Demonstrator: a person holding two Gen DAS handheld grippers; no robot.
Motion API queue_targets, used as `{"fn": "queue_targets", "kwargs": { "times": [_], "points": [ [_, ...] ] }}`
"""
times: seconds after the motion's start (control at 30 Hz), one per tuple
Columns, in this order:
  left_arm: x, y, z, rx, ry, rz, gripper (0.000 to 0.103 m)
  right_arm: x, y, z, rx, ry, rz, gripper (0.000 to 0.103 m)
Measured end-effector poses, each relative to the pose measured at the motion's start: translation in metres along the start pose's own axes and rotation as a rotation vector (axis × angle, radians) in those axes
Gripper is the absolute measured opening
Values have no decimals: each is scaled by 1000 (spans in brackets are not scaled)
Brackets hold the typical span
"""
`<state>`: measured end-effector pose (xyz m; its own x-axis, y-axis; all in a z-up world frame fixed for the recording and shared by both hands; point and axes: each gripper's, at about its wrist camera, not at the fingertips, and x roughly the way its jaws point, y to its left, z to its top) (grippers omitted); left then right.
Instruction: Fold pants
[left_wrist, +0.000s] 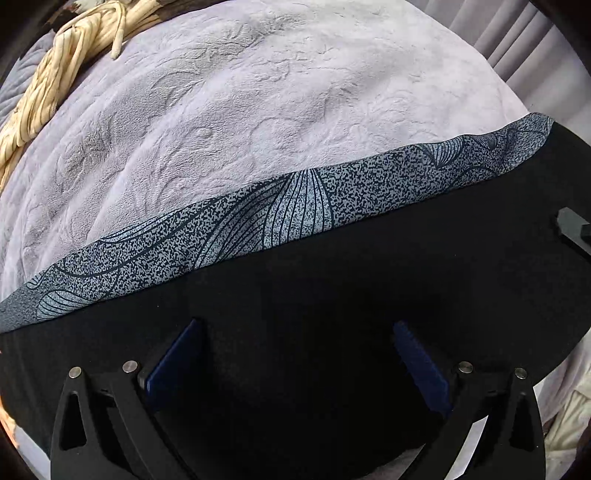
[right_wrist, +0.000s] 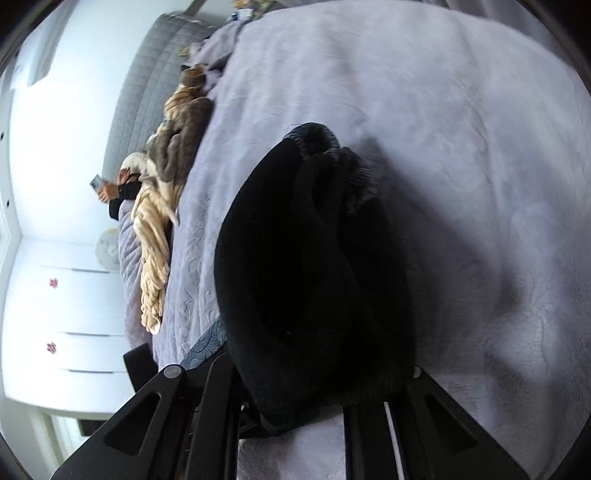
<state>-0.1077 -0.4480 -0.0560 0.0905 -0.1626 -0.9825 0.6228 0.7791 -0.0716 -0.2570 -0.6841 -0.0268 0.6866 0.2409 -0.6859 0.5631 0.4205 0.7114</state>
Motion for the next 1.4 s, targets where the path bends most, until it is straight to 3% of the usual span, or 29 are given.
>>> {"fn": "queue_targets", "kwargs": {
  "times": [0.13, 0.23, 0.43, 0.57, 0.7, 0.73, 0.8, 0.87, 0.9, 0.93, 1.0, 1.03, 1.13, 1.23, 1.3, 1.4],
  "points": [
    [-31, 16, 0, -25, -59, -57, 103, -8, 20, -2, -30, -25, 9, 14],
    [-68, 48, -6, -29, -131, -88, 103, -18, 49, -9, -101, -50, -2, 14],
    [-115, 154, -35, -73, -174, -16, 103, -15, 158, -55, -411, -68, -125, 14],
    [-127, 224, -69, -128, -158, 56, 103, 41, 221, -110, -585, -5, -224, 15],
    [-114, 290, -101, -207, -112, 99, 103, 140, 254, -180, -716, 126, -338, 23],
    [-112, 302, -110, -229, -102, 97, 103, 166, 257, -198, -753, 164, -388, 24],
    [-112, 316, -118, -250, -94, 63, 103, 214, 265, -235, -872, 209, -576, 30],
    [-115, 321, -124, -253, -98, 22, 103, 227, 282, -264, -1038, 180, -738, 33],
    [-115, 322, -126, -249, -99, -8, 103, 221, 288, -275, -1086, 171, -744, 35],
    [-119, 316, -127, -244, -99, -29, 103, 210, 298, -283, -1114, 160, -725, 38],
    [-120, 304, -124, -229, -94, -108, 103, 179, 308, -284, -1094, 164, -627, 56],
    [-121, 296, -123, -224, -90, -145, 103, 162, 306, -276, -1021, 177, -549, 57],
    [-116, 269, -118, -201, -74, -268, 103, 116, 260, -228, -586, 215, -278, 58],
    [-107, 243, -113, -170, -43, -329, 103, 100, 209, -209, -267, 256, -142, 58],
    [-105, 235, -114, -156, -40, -352, 103, 95, 185, -206, -141, 291, -47, 58],
    [-101, 233, -119, -165, -15, -366, 103, 88, 171, -212, -71, 298, 28, 58]
  ]
}}
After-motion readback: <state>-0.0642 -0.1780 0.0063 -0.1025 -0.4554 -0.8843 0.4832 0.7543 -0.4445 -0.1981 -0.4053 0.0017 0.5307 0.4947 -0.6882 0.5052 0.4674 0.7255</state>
